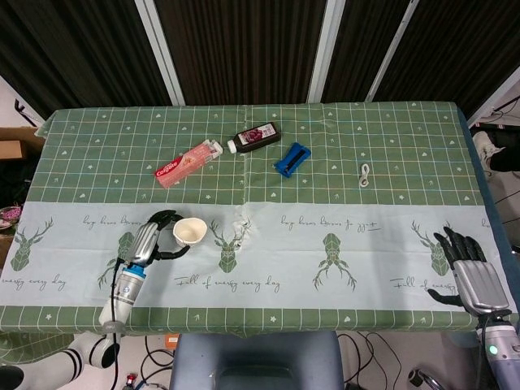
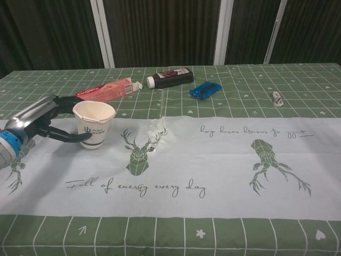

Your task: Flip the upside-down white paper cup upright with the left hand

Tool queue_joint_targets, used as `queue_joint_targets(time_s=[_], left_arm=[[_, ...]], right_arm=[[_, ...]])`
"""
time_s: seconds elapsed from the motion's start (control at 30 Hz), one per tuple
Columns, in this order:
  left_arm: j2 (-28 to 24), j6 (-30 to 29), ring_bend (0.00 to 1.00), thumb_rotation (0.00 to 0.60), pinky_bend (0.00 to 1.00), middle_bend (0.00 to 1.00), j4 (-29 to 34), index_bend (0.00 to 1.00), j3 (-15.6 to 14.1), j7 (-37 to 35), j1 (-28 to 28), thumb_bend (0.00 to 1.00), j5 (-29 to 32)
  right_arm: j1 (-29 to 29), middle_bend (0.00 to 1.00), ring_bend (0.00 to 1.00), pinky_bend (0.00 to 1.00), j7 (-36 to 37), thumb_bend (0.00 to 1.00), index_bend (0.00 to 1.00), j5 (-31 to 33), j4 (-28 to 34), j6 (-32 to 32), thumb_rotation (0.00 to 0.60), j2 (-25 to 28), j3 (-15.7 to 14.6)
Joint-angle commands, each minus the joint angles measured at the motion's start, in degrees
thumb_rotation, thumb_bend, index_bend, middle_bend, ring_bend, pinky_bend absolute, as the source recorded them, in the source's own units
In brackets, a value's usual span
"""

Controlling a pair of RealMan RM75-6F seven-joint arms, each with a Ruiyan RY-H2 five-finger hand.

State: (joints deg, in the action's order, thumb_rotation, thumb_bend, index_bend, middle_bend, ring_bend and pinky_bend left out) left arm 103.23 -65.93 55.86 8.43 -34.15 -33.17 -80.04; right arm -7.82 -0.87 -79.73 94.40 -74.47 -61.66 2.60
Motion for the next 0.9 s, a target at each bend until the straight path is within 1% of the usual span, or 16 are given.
queue_joint_targets(time_s=[0.03,0.17,0.2,0.23,0.37,0.4,0.43,0.5,0.57,0.6,0.9], left_arm=[[0.2,0.1,0.15,0.599,0.15,0.36,-0.3,0.36,-0.1,0.2,0.0,0.22,-0.1],[0.4,0.6,0.13,0.599,0.15,0.32,-0.9,0.32,-0.4,0.3,0.1,0.21,-0.3],[0.4,0.6,0.10,0.600,0.14,0.27,-0.9,0.25,-0.4,0.2,0.1,0.21,-0.4],[0.3,0.8,0.09,0.600,0.14,0.24,-0.9,0.20,-0.6,0.1,0.1,0.21,-0.5],[-0.1,1.1,0.09,0.600,0.14,0.24,-0.8,0.20,-0.9,-0.1,0.1,0.21,-1.1],[-0.2,1.1,0.05,0.600,0.12,0.17,-0.7,0.09,-0.9,-0.1,0.2,0.21,-1.2],[-0.4,1.2,0.05,0.600,0.12,0.17,-0.5,0.09,-1.1,-0.1,0.2,0.21,-1.3],[-0.7,1.1,0.02,0.599,0.09,0.08,-0.1,0.02,-1.4,-0.3,0.3,0.21,-1.7],[-1.2,1.1,0.01,0.599,0.09,0.06,0.4,0.01,-1.4,-0.4,0.4,0.21,-1.9],[-1.3,1.0,0.01,0.599,0.08,0.03,0.5,0.00,-1.4,-0.4,0.5,0.21,-1.9],[-4.4,-1.9,0.00,0.599,0.07,0.00,3.6,0.00,-1.4,-0.3,1.6,0.20,-3.3]], right_arm=[[0.0,0.00,0.00,0.00,0.0,0.00,0.00,0.0,0.0,0.0,0.600,0.0,0.0],[0.0,0.00,0.00,0.00,0.2,0.00,0.00,0.0,-0.2,0.0,0.600,-0.1,0.0],[0.0,0.00,0.00,0.00,0.2,0.00,0.00,0.0,-0.2,0.0,0.600,-0.1,0.0],[0.0,0.00,0.00,0.00,0.3,0.00,0.00,0.0,-0.3,0.0,0.600,0.0,0.0],[0.0,0.00,0.00,0.00,0.5,0.00,0.00,0.0,-0.4,0.0,0.600,0.0,0.0],[0.0,0.00,0.00,0.00,0.5,0.00,0.00,0.0,-0.4,0.1,0.600,0.0,0.0],[0.0,0.00,0.00,0.00,0.5,0.00,0.00,0.0,-0.4,0.1,0.600,0.0,0.0],[0.1,0.00,0.00,0.00,0.6,0.00,0.00,0.0,-0.4,0.0,0.600,0.0,0.0],[0.1,0.00,0.00,0.00,0.5,0.00,0.00,0.0,-0.3,-0.1,0.600,0.0,0.0],[0.1,0.00,0.00,0.00,0.5,0.00,0.00,0.0,-0.3,-0.1,0.600,0.0,0.0],[0.3,0.00,0.00,0.00,0.9,0.00,0.00,-0.7,-0.3,-0.7,0.600,0.3,-0.1]])
